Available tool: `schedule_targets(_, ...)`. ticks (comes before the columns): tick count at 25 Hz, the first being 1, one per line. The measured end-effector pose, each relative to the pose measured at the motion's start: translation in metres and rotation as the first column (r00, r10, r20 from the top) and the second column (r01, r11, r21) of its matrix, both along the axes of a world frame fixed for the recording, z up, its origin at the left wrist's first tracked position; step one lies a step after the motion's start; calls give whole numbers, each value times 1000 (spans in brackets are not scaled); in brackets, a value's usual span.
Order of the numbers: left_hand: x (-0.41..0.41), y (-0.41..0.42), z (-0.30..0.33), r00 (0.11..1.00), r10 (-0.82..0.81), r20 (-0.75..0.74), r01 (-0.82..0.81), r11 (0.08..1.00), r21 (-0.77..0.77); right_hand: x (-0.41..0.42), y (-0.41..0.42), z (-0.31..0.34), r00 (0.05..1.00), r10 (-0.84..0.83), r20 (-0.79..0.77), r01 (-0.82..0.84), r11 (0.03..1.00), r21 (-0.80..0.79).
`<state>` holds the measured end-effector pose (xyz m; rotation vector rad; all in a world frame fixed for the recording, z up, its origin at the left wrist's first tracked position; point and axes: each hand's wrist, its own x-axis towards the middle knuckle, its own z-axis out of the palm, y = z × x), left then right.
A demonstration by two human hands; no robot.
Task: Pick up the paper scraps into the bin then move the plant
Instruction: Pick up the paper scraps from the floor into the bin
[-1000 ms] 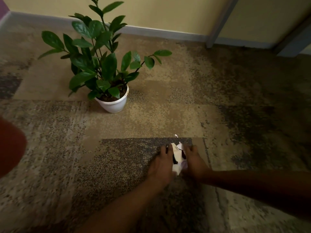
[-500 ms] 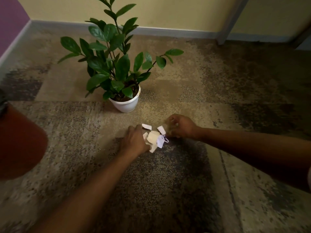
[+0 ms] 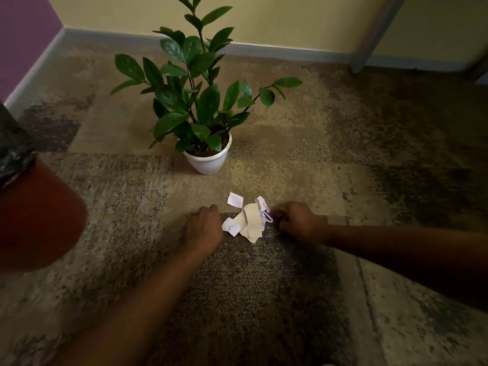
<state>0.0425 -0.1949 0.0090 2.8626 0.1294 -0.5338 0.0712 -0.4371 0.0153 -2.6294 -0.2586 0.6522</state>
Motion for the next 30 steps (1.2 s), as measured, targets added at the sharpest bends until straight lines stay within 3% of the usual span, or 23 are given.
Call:
schedule_targets(4,-1,7,-11,999,-34,-12,32,995,-97,18,3,7,990,-98,104,89,992,89)
schedule_targets(6,-3,6,-17,999,-24,-37,15,975,-221,25,3,8,990,-118,78,110,989,103)
schedule_targets(8,-7,2,-22,1000,-2,-20,-4,950,-312,26,10,9,999,-36,19,34,997,68)
schedule_targets(10,-11,1,-26,1000,-11,14,15,945,-328,20,21,1,994,105,9,-104,993,-53)
schedule_targets(12,-16,1,-28,998,-30,63,49,944,-327,9,32,-9,991,128,41,-125,990,-71)
schedule_targets(15,-22,1,-29,988,-32,152,82,938,-336,-10,41,-18,983,142,120,-142,990,-15)
schedule_targets(18,-26,-2,-27,988,-27,149,80,930,-360,-24,43,-24,966,218,140,-225,974,37)
schedule_targets(21,-27,2,-25,984,-11,175,73,933,-351,-26,49,-22,995,38,92,-51,989,142)
schedule_targets(23,-27,5,-23,980,5,197,70,927,-370,-25,51,-17,993,63,103,-85,970,227)
schedule_targets(25,-30,5,-22,986,19,168,46,926,-376,-24,55,-13,965,253,73,-262,950,172)
schedule_targets(27,-37,0,-22,993,29,114,16,927,-374,-27,58,-17,922,385,40,-386,922,12)
schedule_targets(30,-52,-8,-24,997,26,72,6,909,-417,-31,69,-16,927,367,79,-363,930,-56)
